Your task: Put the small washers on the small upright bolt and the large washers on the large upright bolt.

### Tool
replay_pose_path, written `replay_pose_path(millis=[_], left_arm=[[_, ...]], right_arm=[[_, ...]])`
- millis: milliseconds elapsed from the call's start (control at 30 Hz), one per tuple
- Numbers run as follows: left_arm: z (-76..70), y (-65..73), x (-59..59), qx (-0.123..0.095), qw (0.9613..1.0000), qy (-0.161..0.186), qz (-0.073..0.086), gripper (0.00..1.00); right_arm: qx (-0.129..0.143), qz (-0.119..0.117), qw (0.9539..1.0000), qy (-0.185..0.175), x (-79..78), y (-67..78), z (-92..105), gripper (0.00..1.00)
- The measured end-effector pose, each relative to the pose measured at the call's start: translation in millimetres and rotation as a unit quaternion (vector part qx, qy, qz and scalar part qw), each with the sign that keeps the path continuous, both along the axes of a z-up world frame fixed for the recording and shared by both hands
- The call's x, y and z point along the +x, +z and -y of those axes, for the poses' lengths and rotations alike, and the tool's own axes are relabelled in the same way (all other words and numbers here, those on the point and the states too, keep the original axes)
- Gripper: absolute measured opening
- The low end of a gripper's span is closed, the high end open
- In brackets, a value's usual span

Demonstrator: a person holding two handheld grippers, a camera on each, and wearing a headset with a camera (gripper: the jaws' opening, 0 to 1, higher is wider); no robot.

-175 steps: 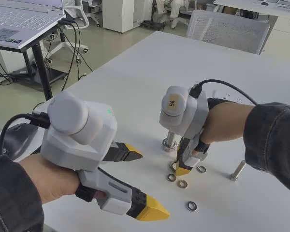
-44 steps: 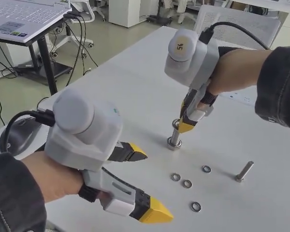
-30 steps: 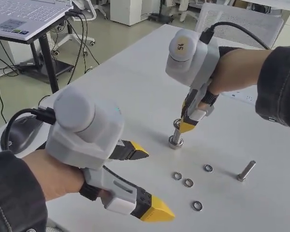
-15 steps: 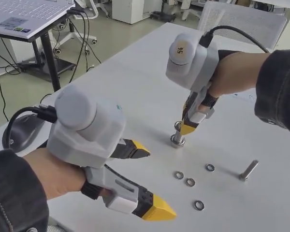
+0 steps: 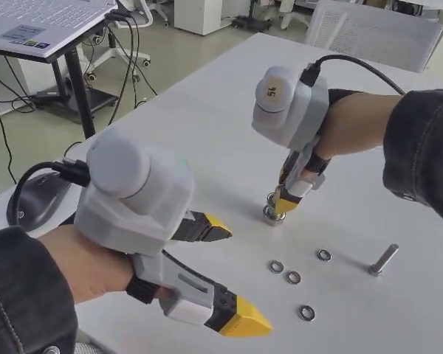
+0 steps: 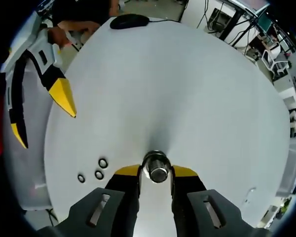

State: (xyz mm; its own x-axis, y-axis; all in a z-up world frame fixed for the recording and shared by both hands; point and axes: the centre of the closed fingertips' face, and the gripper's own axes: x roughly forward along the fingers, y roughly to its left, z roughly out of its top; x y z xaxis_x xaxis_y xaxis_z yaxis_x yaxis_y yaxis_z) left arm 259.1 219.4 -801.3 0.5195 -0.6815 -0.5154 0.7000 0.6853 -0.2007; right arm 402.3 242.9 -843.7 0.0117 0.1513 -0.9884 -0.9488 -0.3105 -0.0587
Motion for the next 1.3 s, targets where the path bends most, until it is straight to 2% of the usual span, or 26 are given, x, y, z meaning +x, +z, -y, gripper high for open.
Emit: replay_pose_path(millis=[733, 1300], left_arm=[[-0.2, -0.2, -0.1, -0.001, 1.0, 0.0, -0.004, 0.76], [-1.0, 0.0, 0.5, -0.001, 1.0, 0.0, -0.004, 0.76]], right_arm=[[-0.004, -0.009, 0.9999, -0.005, 1.3, -16.6, -1.7, 0.24], [-0.001, -0.01, 0.9999, -0.002, 6.5, -18.9, -5.7, 0.25]])
